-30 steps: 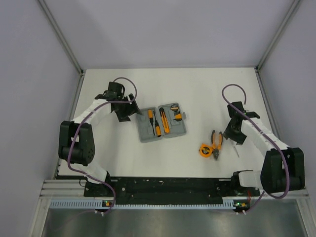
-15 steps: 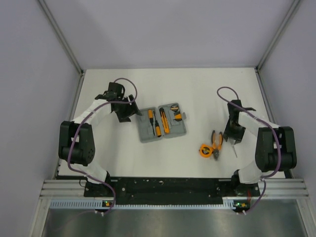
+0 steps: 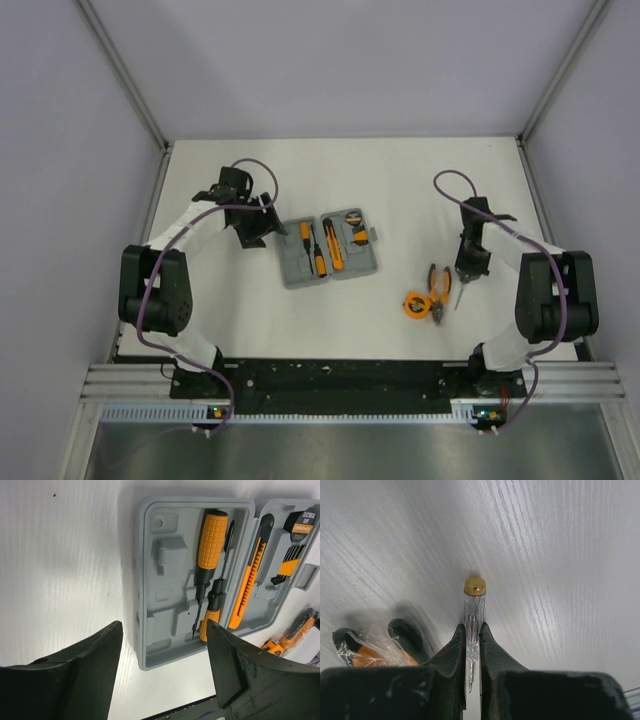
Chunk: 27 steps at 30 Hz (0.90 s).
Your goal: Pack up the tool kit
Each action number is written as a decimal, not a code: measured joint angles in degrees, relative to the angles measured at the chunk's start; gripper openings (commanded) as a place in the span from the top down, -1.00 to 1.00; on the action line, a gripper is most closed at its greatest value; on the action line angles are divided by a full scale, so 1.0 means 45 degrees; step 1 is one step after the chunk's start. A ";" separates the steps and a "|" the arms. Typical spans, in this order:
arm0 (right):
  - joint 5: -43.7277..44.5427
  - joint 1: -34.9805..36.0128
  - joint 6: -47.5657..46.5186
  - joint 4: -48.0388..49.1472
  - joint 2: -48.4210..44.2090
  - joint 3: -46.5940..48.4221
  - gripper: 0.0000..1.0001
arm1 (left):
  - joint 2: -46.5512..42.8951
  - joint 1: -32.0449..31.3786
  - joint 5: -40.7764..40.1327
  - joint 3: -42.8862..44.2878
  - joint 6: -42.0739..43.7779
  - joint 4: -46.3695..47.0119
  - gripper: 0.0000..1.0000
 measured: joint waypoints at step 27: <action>-0.3444 0.6732 -0.1520 0.2472 0.3468 0.7213 1.00 | -0.2191 0.0000 0.1496 -0.0996 0.0539 0.2662 -0.37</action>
